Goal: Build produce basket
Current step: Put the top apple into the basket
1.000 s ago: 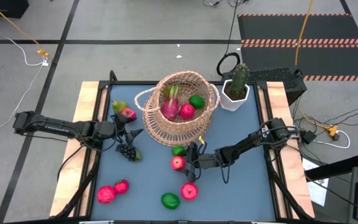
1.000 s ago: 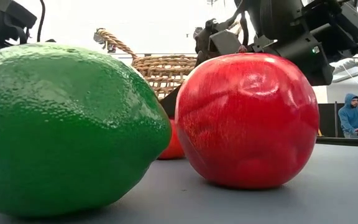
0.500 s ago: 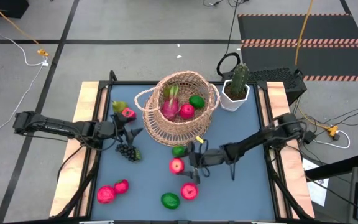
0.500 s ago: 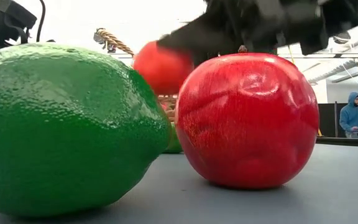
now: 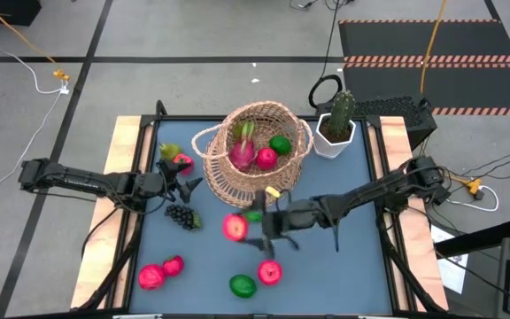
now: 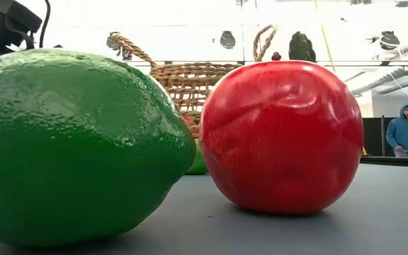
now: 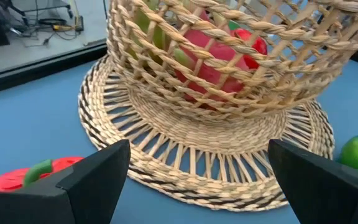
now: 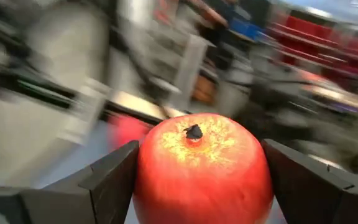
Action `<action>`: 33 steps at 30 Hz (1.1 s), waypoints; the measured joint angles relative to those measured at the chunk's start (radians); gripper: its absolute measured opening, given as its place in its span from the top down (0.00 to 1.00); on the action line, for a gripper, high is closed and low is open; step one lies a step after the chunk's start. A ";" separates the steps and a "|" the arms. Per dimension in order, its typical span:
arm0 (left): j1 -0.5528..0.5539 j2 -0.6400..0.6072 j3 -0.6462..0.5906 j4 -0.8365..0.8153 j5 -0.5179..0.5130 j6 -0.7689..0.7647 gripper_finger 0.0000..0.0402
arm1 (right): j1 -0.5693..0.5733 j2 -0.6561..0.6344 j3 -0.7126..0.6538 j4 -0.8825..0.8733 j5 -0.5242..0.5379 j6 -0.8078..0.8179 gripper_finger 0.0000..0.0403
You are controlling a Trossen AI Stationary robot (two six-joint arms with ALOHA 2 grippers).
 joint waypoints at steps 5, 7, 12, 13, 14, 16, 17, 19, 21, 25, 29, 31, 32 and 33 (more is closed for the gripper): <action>0.000 0.000 0.000 0.000 0.000 -0.001 0.05 | -0.045 -0.002 0.182 -0.239 0.375 -0.207 0.23; 0.000 0.000 0.000 0.002 0.000 0.002 0.05 | -0.093 -0.004 0.214 -0.267 0.456 -0.208 0.23; 0.000 0.000 0.000 0.014 -0.002 0.032 0.05 | -0.217 0.000 0.209 -0.437 0.372 -0.002 0.23; 0.000 0.000 0.000 0.018 -0.002 0.036 0.05 | -0.235 0.010 0.195 -0.440 0.341 0.036 0.23; 0.000 0.000 0.000 0.020 -0.002 0.039 0.05 | -0.251 0.025 0.182 -0.426 0.323 0.048 0.23; 0.000 0.000 0.000 0.027 -0.002 0.041 0.05 | -0.276 0.040 0.163 -0.422 0.365 0.004 0.23; 0.000 0.000 0.000 0.030 -0.002 0.041 0.05 | -0.285 0.043 0.155 -0.435 0.432 -0.026 0.23; 0.000 0.000 0.000 0.036 -0.010 0.048 0.05 | -0.327 0.058 0.157 -0.406 0.582 -0.055 0.23; 0.000 0.000 0.000 0.046 -0.018 0.064 0.05 | -0.370 0.052 0.159 -0.442 0.646 -0.055 0.23; 0.000 0.000 0.000 0.080 -0.019 0.106 0.05 | -0.430 0.052 0.158 -0.521 0.529 0.037 0.22; 0.001 0.000 0.000 0.116 -0.020 0.134 0.05 | -0.460 0.050 0.158 -0.582 0.365 0.109 0.13; 0.000 0.000 0.000 0.119 -0.020 0.134 0.05 | -0.471 0.051 0.158 -0.618 0.336 0.138 0.09; 0.000 0.000 0.000 0.123 -0.020 0.134 0.05 | -0.475 0.051 0.158 -0.630 0.330 0.149 0.07; 0.001 0.000 0.000 0.124 -0.020 0.134 0.05 | -0.476 0.051 0.158 -0.632 0.335 0.153 0.05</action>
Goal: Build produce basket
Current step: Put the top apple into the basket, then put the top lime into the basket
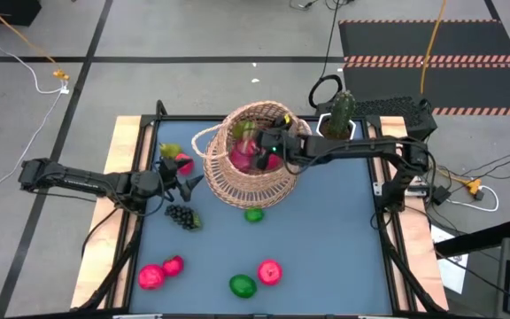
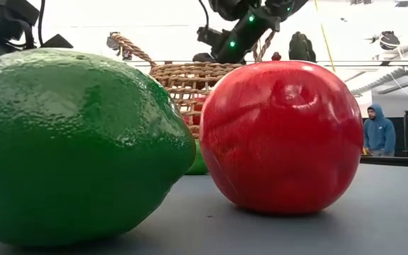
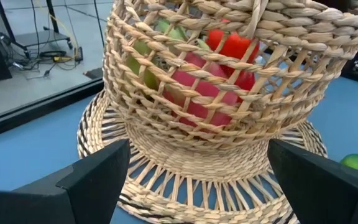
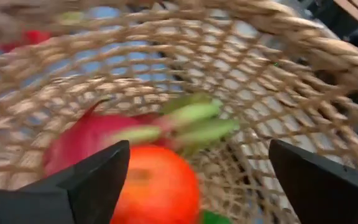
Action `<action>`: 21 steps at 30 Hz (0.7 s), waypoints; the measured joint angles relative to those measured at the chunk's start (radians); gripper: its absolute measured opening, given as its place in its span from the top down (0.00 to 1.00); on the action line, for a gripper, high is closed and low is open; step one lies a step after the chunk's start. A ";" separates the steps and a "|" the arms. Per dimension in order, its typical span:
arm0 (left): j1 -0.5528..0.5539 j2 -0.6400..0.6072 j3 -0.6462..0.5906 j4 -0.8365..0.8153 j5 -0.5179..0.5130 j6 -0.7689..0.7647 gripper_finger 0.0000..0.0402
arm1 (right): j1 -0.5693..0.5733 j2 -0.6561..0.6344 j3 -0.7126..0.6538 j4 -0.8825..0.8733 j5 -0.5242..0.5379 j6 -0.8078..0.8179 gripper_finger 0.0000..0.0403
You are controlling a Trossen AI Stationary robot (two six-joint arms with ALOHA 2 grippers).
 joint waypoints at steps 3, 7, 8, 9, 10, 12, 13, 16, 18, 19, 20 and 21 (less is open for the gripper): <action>0.000 0.000 0.000 0.003 0.000 0.002 0.05 | 0.004 -0.007 0.000 0.013 0.011 -0.005 0.03; 0.000 0.000 0.000 0.011 -0.006 0.013 0.05 | 0.041 -0.028 0.000 0.043 -0.002 0.004 0.03; 0.000 0.000 0.000 0.012 -0.006 0.015 0.05 | 0.057 -0.036 0.000 0.051 -0.002 0.006 0.02; 0.000 0.000 0.000 0.015 -0.006 0.027 0.05 | 0.074 -0.048 0.000 0.060 -0.002 0.007 0.02; 0.000 0.000 0.000 0.016 -0.006 0.037 0.05 | 0.093 -0.059 0.000 0.064 -0.001 0.007 0.02; 0.000 0.000 0.000 0.017 -0.006 0.047 0.05 | 0.142 -0.077 0.000 0.083 -0.001 0.008 0.02; 0.000 0.000 0.000 0.017 -0.003 0.052 0.05 | 0.171 -0.084 0.000 0.082 -0.001 0.009 0.02; 0.000 0.000 0.000 0.017 0.038 0.052 0.05 | 0.271 -0.096 -0.017 0.095 -0.005 0.060 0.02; 0.000 0.000 0.000 0.017 0.060 0.034 0.05 | 0.343 -0.097 -0.051 0.123 -0.005 0.103 0.02; 0.000 0.000 0.000 0.015 0.065 0.027 0.05 | 0.380 -0.097 -0.074 0.141 -0.004 0.123 0.02; 0.000 0.000 0.000 0.014 0.065 0.015 0.05 | 0.417 -0.096 -0.102 0.169 -0.001 0.143 0.02; 0.000 0.000 0.000 0.010 0.065 0.005 0.05 | 0.454 -0.096 -0.135 0.210 0.002 0.164 0.02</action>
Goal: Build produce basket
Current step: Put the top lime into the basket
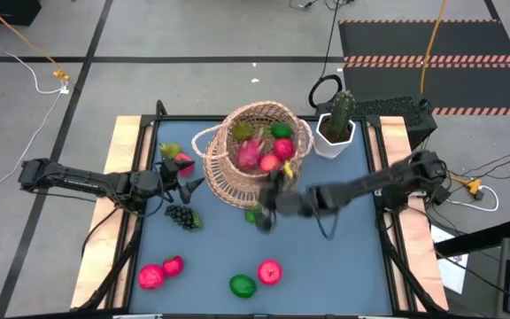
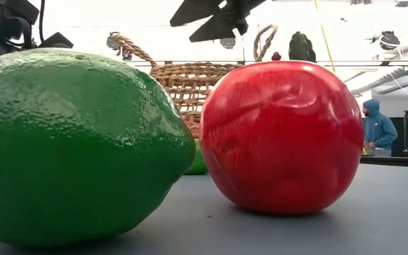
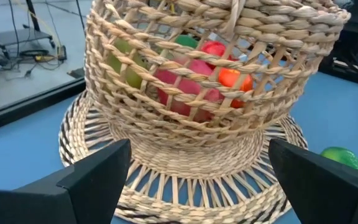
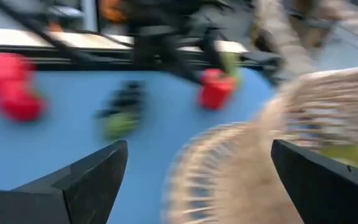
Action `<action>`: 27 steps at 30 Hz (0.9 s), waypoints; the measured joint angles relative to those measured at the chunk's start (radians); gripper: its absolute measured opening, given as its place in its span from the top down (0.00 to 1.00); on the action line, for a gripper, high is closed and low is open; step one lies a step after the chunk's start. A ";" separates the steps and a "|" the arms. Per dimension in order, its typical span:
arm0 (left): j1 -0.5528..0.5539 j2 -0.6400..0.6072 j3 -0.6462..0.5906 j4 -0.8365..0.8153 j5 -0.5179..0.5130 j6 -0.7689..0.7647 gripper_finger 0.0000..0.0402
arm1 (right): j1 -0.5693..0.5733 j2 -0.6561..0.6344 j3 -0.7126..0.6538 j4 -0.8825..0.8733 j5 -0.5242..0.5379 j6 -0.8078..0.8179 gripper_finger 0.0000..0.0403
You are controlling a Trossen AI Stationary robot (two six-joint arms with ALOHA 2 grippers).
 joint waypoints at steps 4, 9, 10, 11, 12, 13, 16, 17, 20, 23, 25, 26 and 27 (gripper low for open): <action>0.000 0.000 0.000 -0.020 0.001 -0.033 0.05 | 0.132 0.010 -0.190 0.369 0.124 0.052 0.02; 0.000 0.000 0.000 -0.022 0.000 -0.059 0.05 | 0.159 0.091 -0.436 0.851 0.264 0.108 0.02; 0.000 0.000 0.000 -0.020 -0.001 -0.058 0.05 | 0.146 0.108 -0.468 0.892 0.268 0.144 0.02; 0.000 0.000 0.000 -0.014 -0.006 -0.054 0.05 | 0.129 0.128 -0.493 0.920 0.274 0.183 0.02; 0.000 0.000 0.000 -0.004 -0.010 -0.048 0.05 | 0.110 0.149 -0.505 0.927 0.274 0.222 0.02; 0.000 0.000 0.000 0.007 -0.015 -0.037 0.05 | 0.088 0.172 -0.511 0.918 0.263 0.255 0.02; 0.000 0.000 0.000 0.042 -0.019 0.003 0.05 | 0.035 0.237 -0.501 0.878 0.159 0.298 0.02; 0.000 0.000 0.000 0.051 -0.020 0.018 0.05 | 0.021 0.258 -0.486 0.884 0.108 0.296 0.03; 0.000 0.000 0.000 0.077 -0.021 0.053 0.05 | -0.011 0.302 -0.444 0.846 -0.004 0.267 0.03; 0.000 0.000 0.000 0.087 -0.021 0.074 0.05 | -0.032 0.341 -0.407 0.776 -0.085 0.275 0.03; 0.000 0.000 0.000 0.089 -0.021 0.079 0.05 | -0.038 0.356 -0.385 0.756 -0.098 0.289 0.03; 0.000 0.000 0.000 0.089 -0.020 0.079 0.05 | -0.040 0.362 -0.380 0.750 -0.103 0.298 0.03; 0.000 0.000 0.000 0.090 -0.017 0.079 0.05 | -0.042 0.364 -0.377 0.741 -0.104 0.310 0.03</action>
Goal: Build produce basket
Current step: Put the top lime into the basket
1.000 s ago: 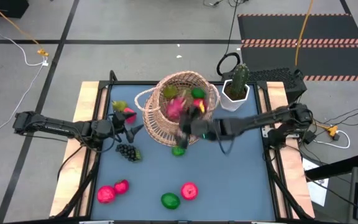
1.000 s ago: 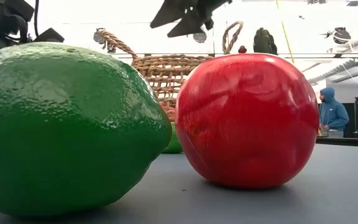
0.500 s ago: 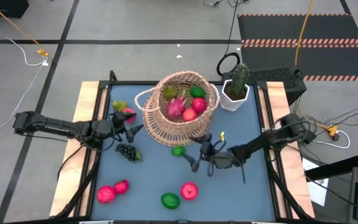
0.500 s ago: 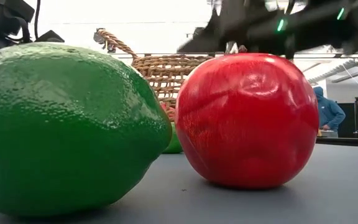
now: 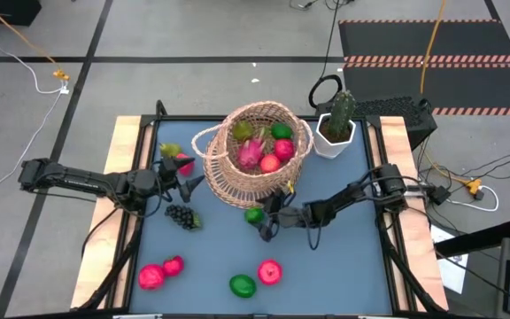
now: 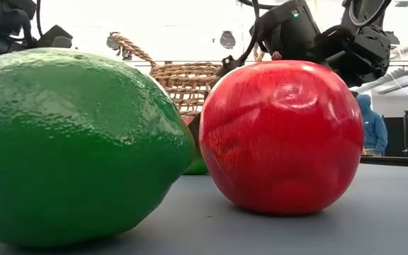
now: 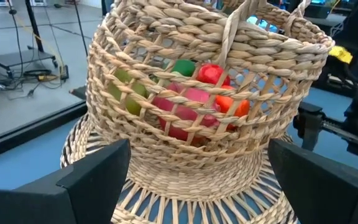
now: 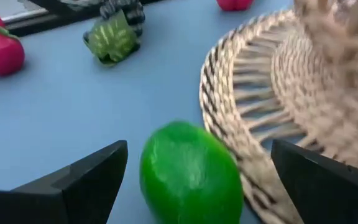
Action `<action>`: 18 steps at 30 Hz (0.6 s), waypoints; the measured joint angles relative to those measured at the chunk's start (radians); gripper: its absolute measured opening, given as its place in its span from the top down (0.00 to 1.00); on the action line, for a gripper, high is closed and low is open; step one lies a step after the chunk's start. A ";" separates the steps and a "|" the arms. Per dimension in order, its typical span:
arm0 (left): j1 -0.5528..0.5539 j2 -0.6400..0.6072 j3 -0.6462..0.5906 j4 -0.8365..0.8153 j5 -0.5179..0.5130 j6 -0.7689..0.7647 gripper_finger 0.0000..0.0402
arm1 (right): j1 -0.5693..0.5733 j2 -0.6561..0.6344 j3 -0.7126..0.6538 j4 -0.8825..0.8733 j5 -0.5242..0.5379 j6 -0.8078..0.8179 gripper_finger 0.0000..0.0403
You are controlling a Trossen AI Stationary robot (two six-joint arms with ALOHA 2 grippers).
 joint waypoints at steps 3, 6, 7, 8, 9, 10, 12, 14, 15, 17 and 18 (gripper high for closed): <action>0.000 0.000 0.000 0.000 0.009 -0.004 0.05 | -0.004 0.003 0.000 -0.019 -0.006 0.033 0.05; 0.000 0.000 0.000 -0.001 0.013 -0.009 0.05 | -0.006 0.002 0.000 -0.024 -0.005 0.048 0.14; 0.000 0.000 0.000 0.000 0.013 -0.013 0.05 | -0.006 0.002 0.000 -0.027 -0.006 0.048 0.18; 0.000 0.000 0.000 0.000 0.013 -0.020 0.05 | -0.006 0.002 0.000 -0.029 -0.006 0.049 0.23; 0.000 0.000 0.000 0.000 0.012 -0.023 0.05 | -0.006 0.002 0.000 -0.031 -0.006 0.051 0.28; 0.000 0.000 0.000 0.003 0.011 -0.027 0.05 | -0.005 0.002 0.000 -0.034 -0.006 0.056 0.33; 0.000 0.000 0.000 0.017 0.010 -0.026 0.05 | -0.005 0.001 0.001 -0.042 -0.006 0.061 0.44; 0.000 0.000 0.000 0.027 0.008 -0.023 0.05 | -0.003 0.001 0.001 -0.042 -0.005 0.061 0.51; 0.000 0.000 0.000 0.031 0.008 -0.022 0.05 | 0.000 0.000 0.001 -0.041 -0.004 0.061 0.52; 0.000 0.000 0.000 0.038 0.008 -0.018 0.05 | 0.008 -0.007 0.000 -0.037 -0.005 0.056 0.52; 0.000 0.000 0.000 0.038 0.008 -0.015 0.05 | 0.015 -0.013 0.000 -0.026 -0.003 0.035 0.52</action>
